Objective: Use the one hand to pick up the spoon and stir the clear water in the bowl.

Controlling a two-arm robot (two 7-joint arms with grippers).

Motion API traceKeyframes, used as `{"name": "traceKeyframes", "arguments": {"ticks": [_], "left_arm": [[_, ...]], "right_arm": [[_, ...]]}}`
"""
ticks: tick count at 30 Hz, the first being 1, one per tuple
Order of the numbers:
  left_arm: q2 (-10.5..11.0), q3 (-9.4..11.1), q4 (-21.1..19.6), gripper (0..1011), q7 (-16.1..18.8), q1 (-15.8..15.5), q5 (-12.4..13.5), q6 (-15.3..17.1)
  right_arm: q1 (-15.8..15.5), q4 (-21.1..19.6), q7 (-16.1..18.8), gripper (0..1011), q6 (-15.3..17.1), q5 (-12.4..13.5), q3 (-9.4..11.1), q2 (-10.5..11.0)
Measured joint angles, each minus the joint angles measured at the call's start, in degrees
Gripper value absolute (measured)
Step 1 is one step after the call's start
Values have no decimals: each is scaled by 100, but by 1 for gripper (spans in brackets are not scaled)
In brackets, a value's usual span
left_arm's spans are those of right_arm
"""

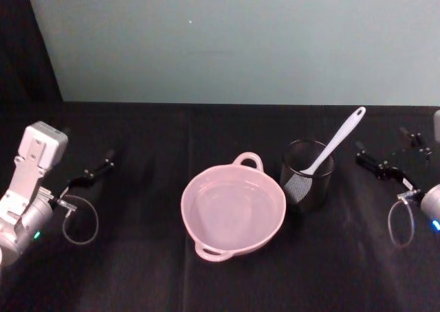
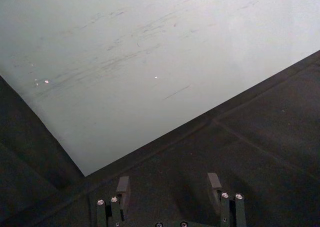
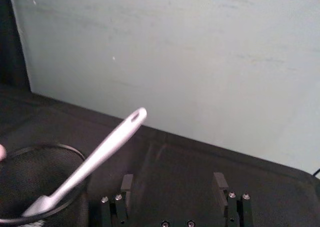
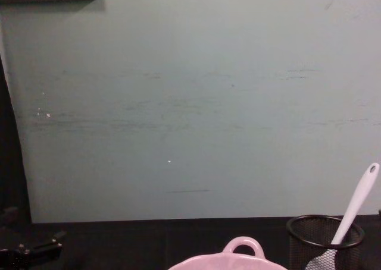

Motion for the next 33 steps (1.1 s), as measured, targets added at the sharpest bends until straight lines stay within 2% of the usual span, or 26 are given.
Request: {"name": "traceKeyframes", "arguments": {"ticks": [2,7,33], "left_arm": [[0,0,0,1005,0,0,0,0],[0,0,0,1005,0,0,0,0],[0,0,0,1005,0,0,0,0]], "right_arm": [[86,221,3,1003,-52,-126,-66,-94],[175,521,40,1003,-112,-252,-117,-234],[170,467,77,1003,-112,-196,-110,-208]]}}
